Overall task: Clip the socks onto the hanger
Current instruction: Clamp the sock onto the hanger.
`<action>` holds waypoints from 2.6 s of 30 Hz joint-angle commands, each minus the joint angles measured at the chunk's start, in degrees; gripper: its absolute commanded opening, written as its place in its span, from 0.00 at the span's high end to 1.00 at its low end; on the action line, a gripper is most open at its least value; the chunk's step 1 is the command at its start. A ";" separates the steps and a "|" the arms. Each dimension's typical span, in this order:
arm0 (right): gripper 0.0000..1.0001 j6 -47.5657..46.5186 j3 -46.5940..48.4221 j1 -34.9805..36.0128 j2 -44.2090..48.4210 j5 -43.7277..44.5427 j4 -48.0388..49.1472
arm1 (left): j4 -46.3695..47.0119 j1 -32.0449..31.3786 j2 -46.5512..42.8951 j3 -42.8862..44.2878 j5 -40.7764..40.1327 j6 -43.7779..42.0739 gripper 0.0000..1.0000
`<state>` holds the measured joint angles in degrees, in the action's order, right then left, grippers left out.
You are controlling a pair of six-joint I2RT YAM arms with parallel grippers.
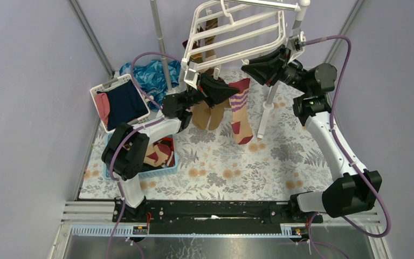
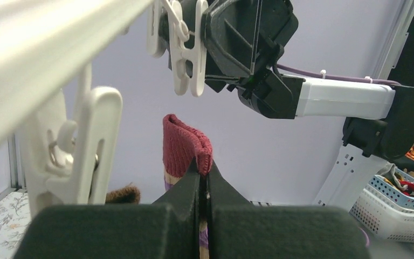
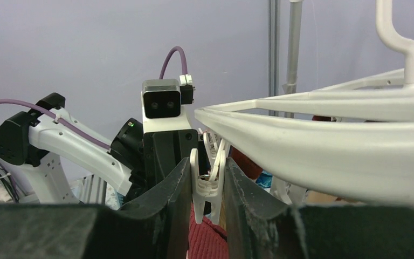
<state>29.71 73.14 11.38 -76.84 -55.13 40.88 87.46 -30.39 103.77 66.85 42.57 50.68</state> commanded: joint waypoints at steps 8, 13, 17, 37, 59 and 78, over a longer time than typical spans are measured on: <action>0.93 4.82 1.60 0.44 -0.76 -5.16 -0.26 | 4.82 0.36 1.57 4.22 -0.74 3.48 1.00; 0.93 4.96 1.74 0.45 -1.03 -5.16 -0.10 | 4.74 0.26 2.60 4.85 -2.80 4.37 1.00; 0.93 4.91 1.74 0.49 -1.12 -5.31 -0.15 | 4.74 -0.01 2.86 5.53 -3.06 4.86 1.00; 0.93 4.23 1.90 0.49 -1.30 -5.36 0.13 | 4.91 -0.85 3.90 9.26 1.78 9.53 1.00; 0.93 4.55 2.15 0.49 -1.27 -5.42 0.07 | 0.44 1.73 3.27 4.09 -7.52 10.78 1.00; 0.93 4.38 2.09 0.49 -1.21 -5.19 0.12 | -0.54 1.92 3.15 4.25 -6.78 11.66 1.00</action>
<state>33.08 73.17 11.35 -78.96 -54.08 39.53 84.90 -29.50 106.65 69.38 34.74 59.86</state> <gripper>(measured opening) 0.313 0.012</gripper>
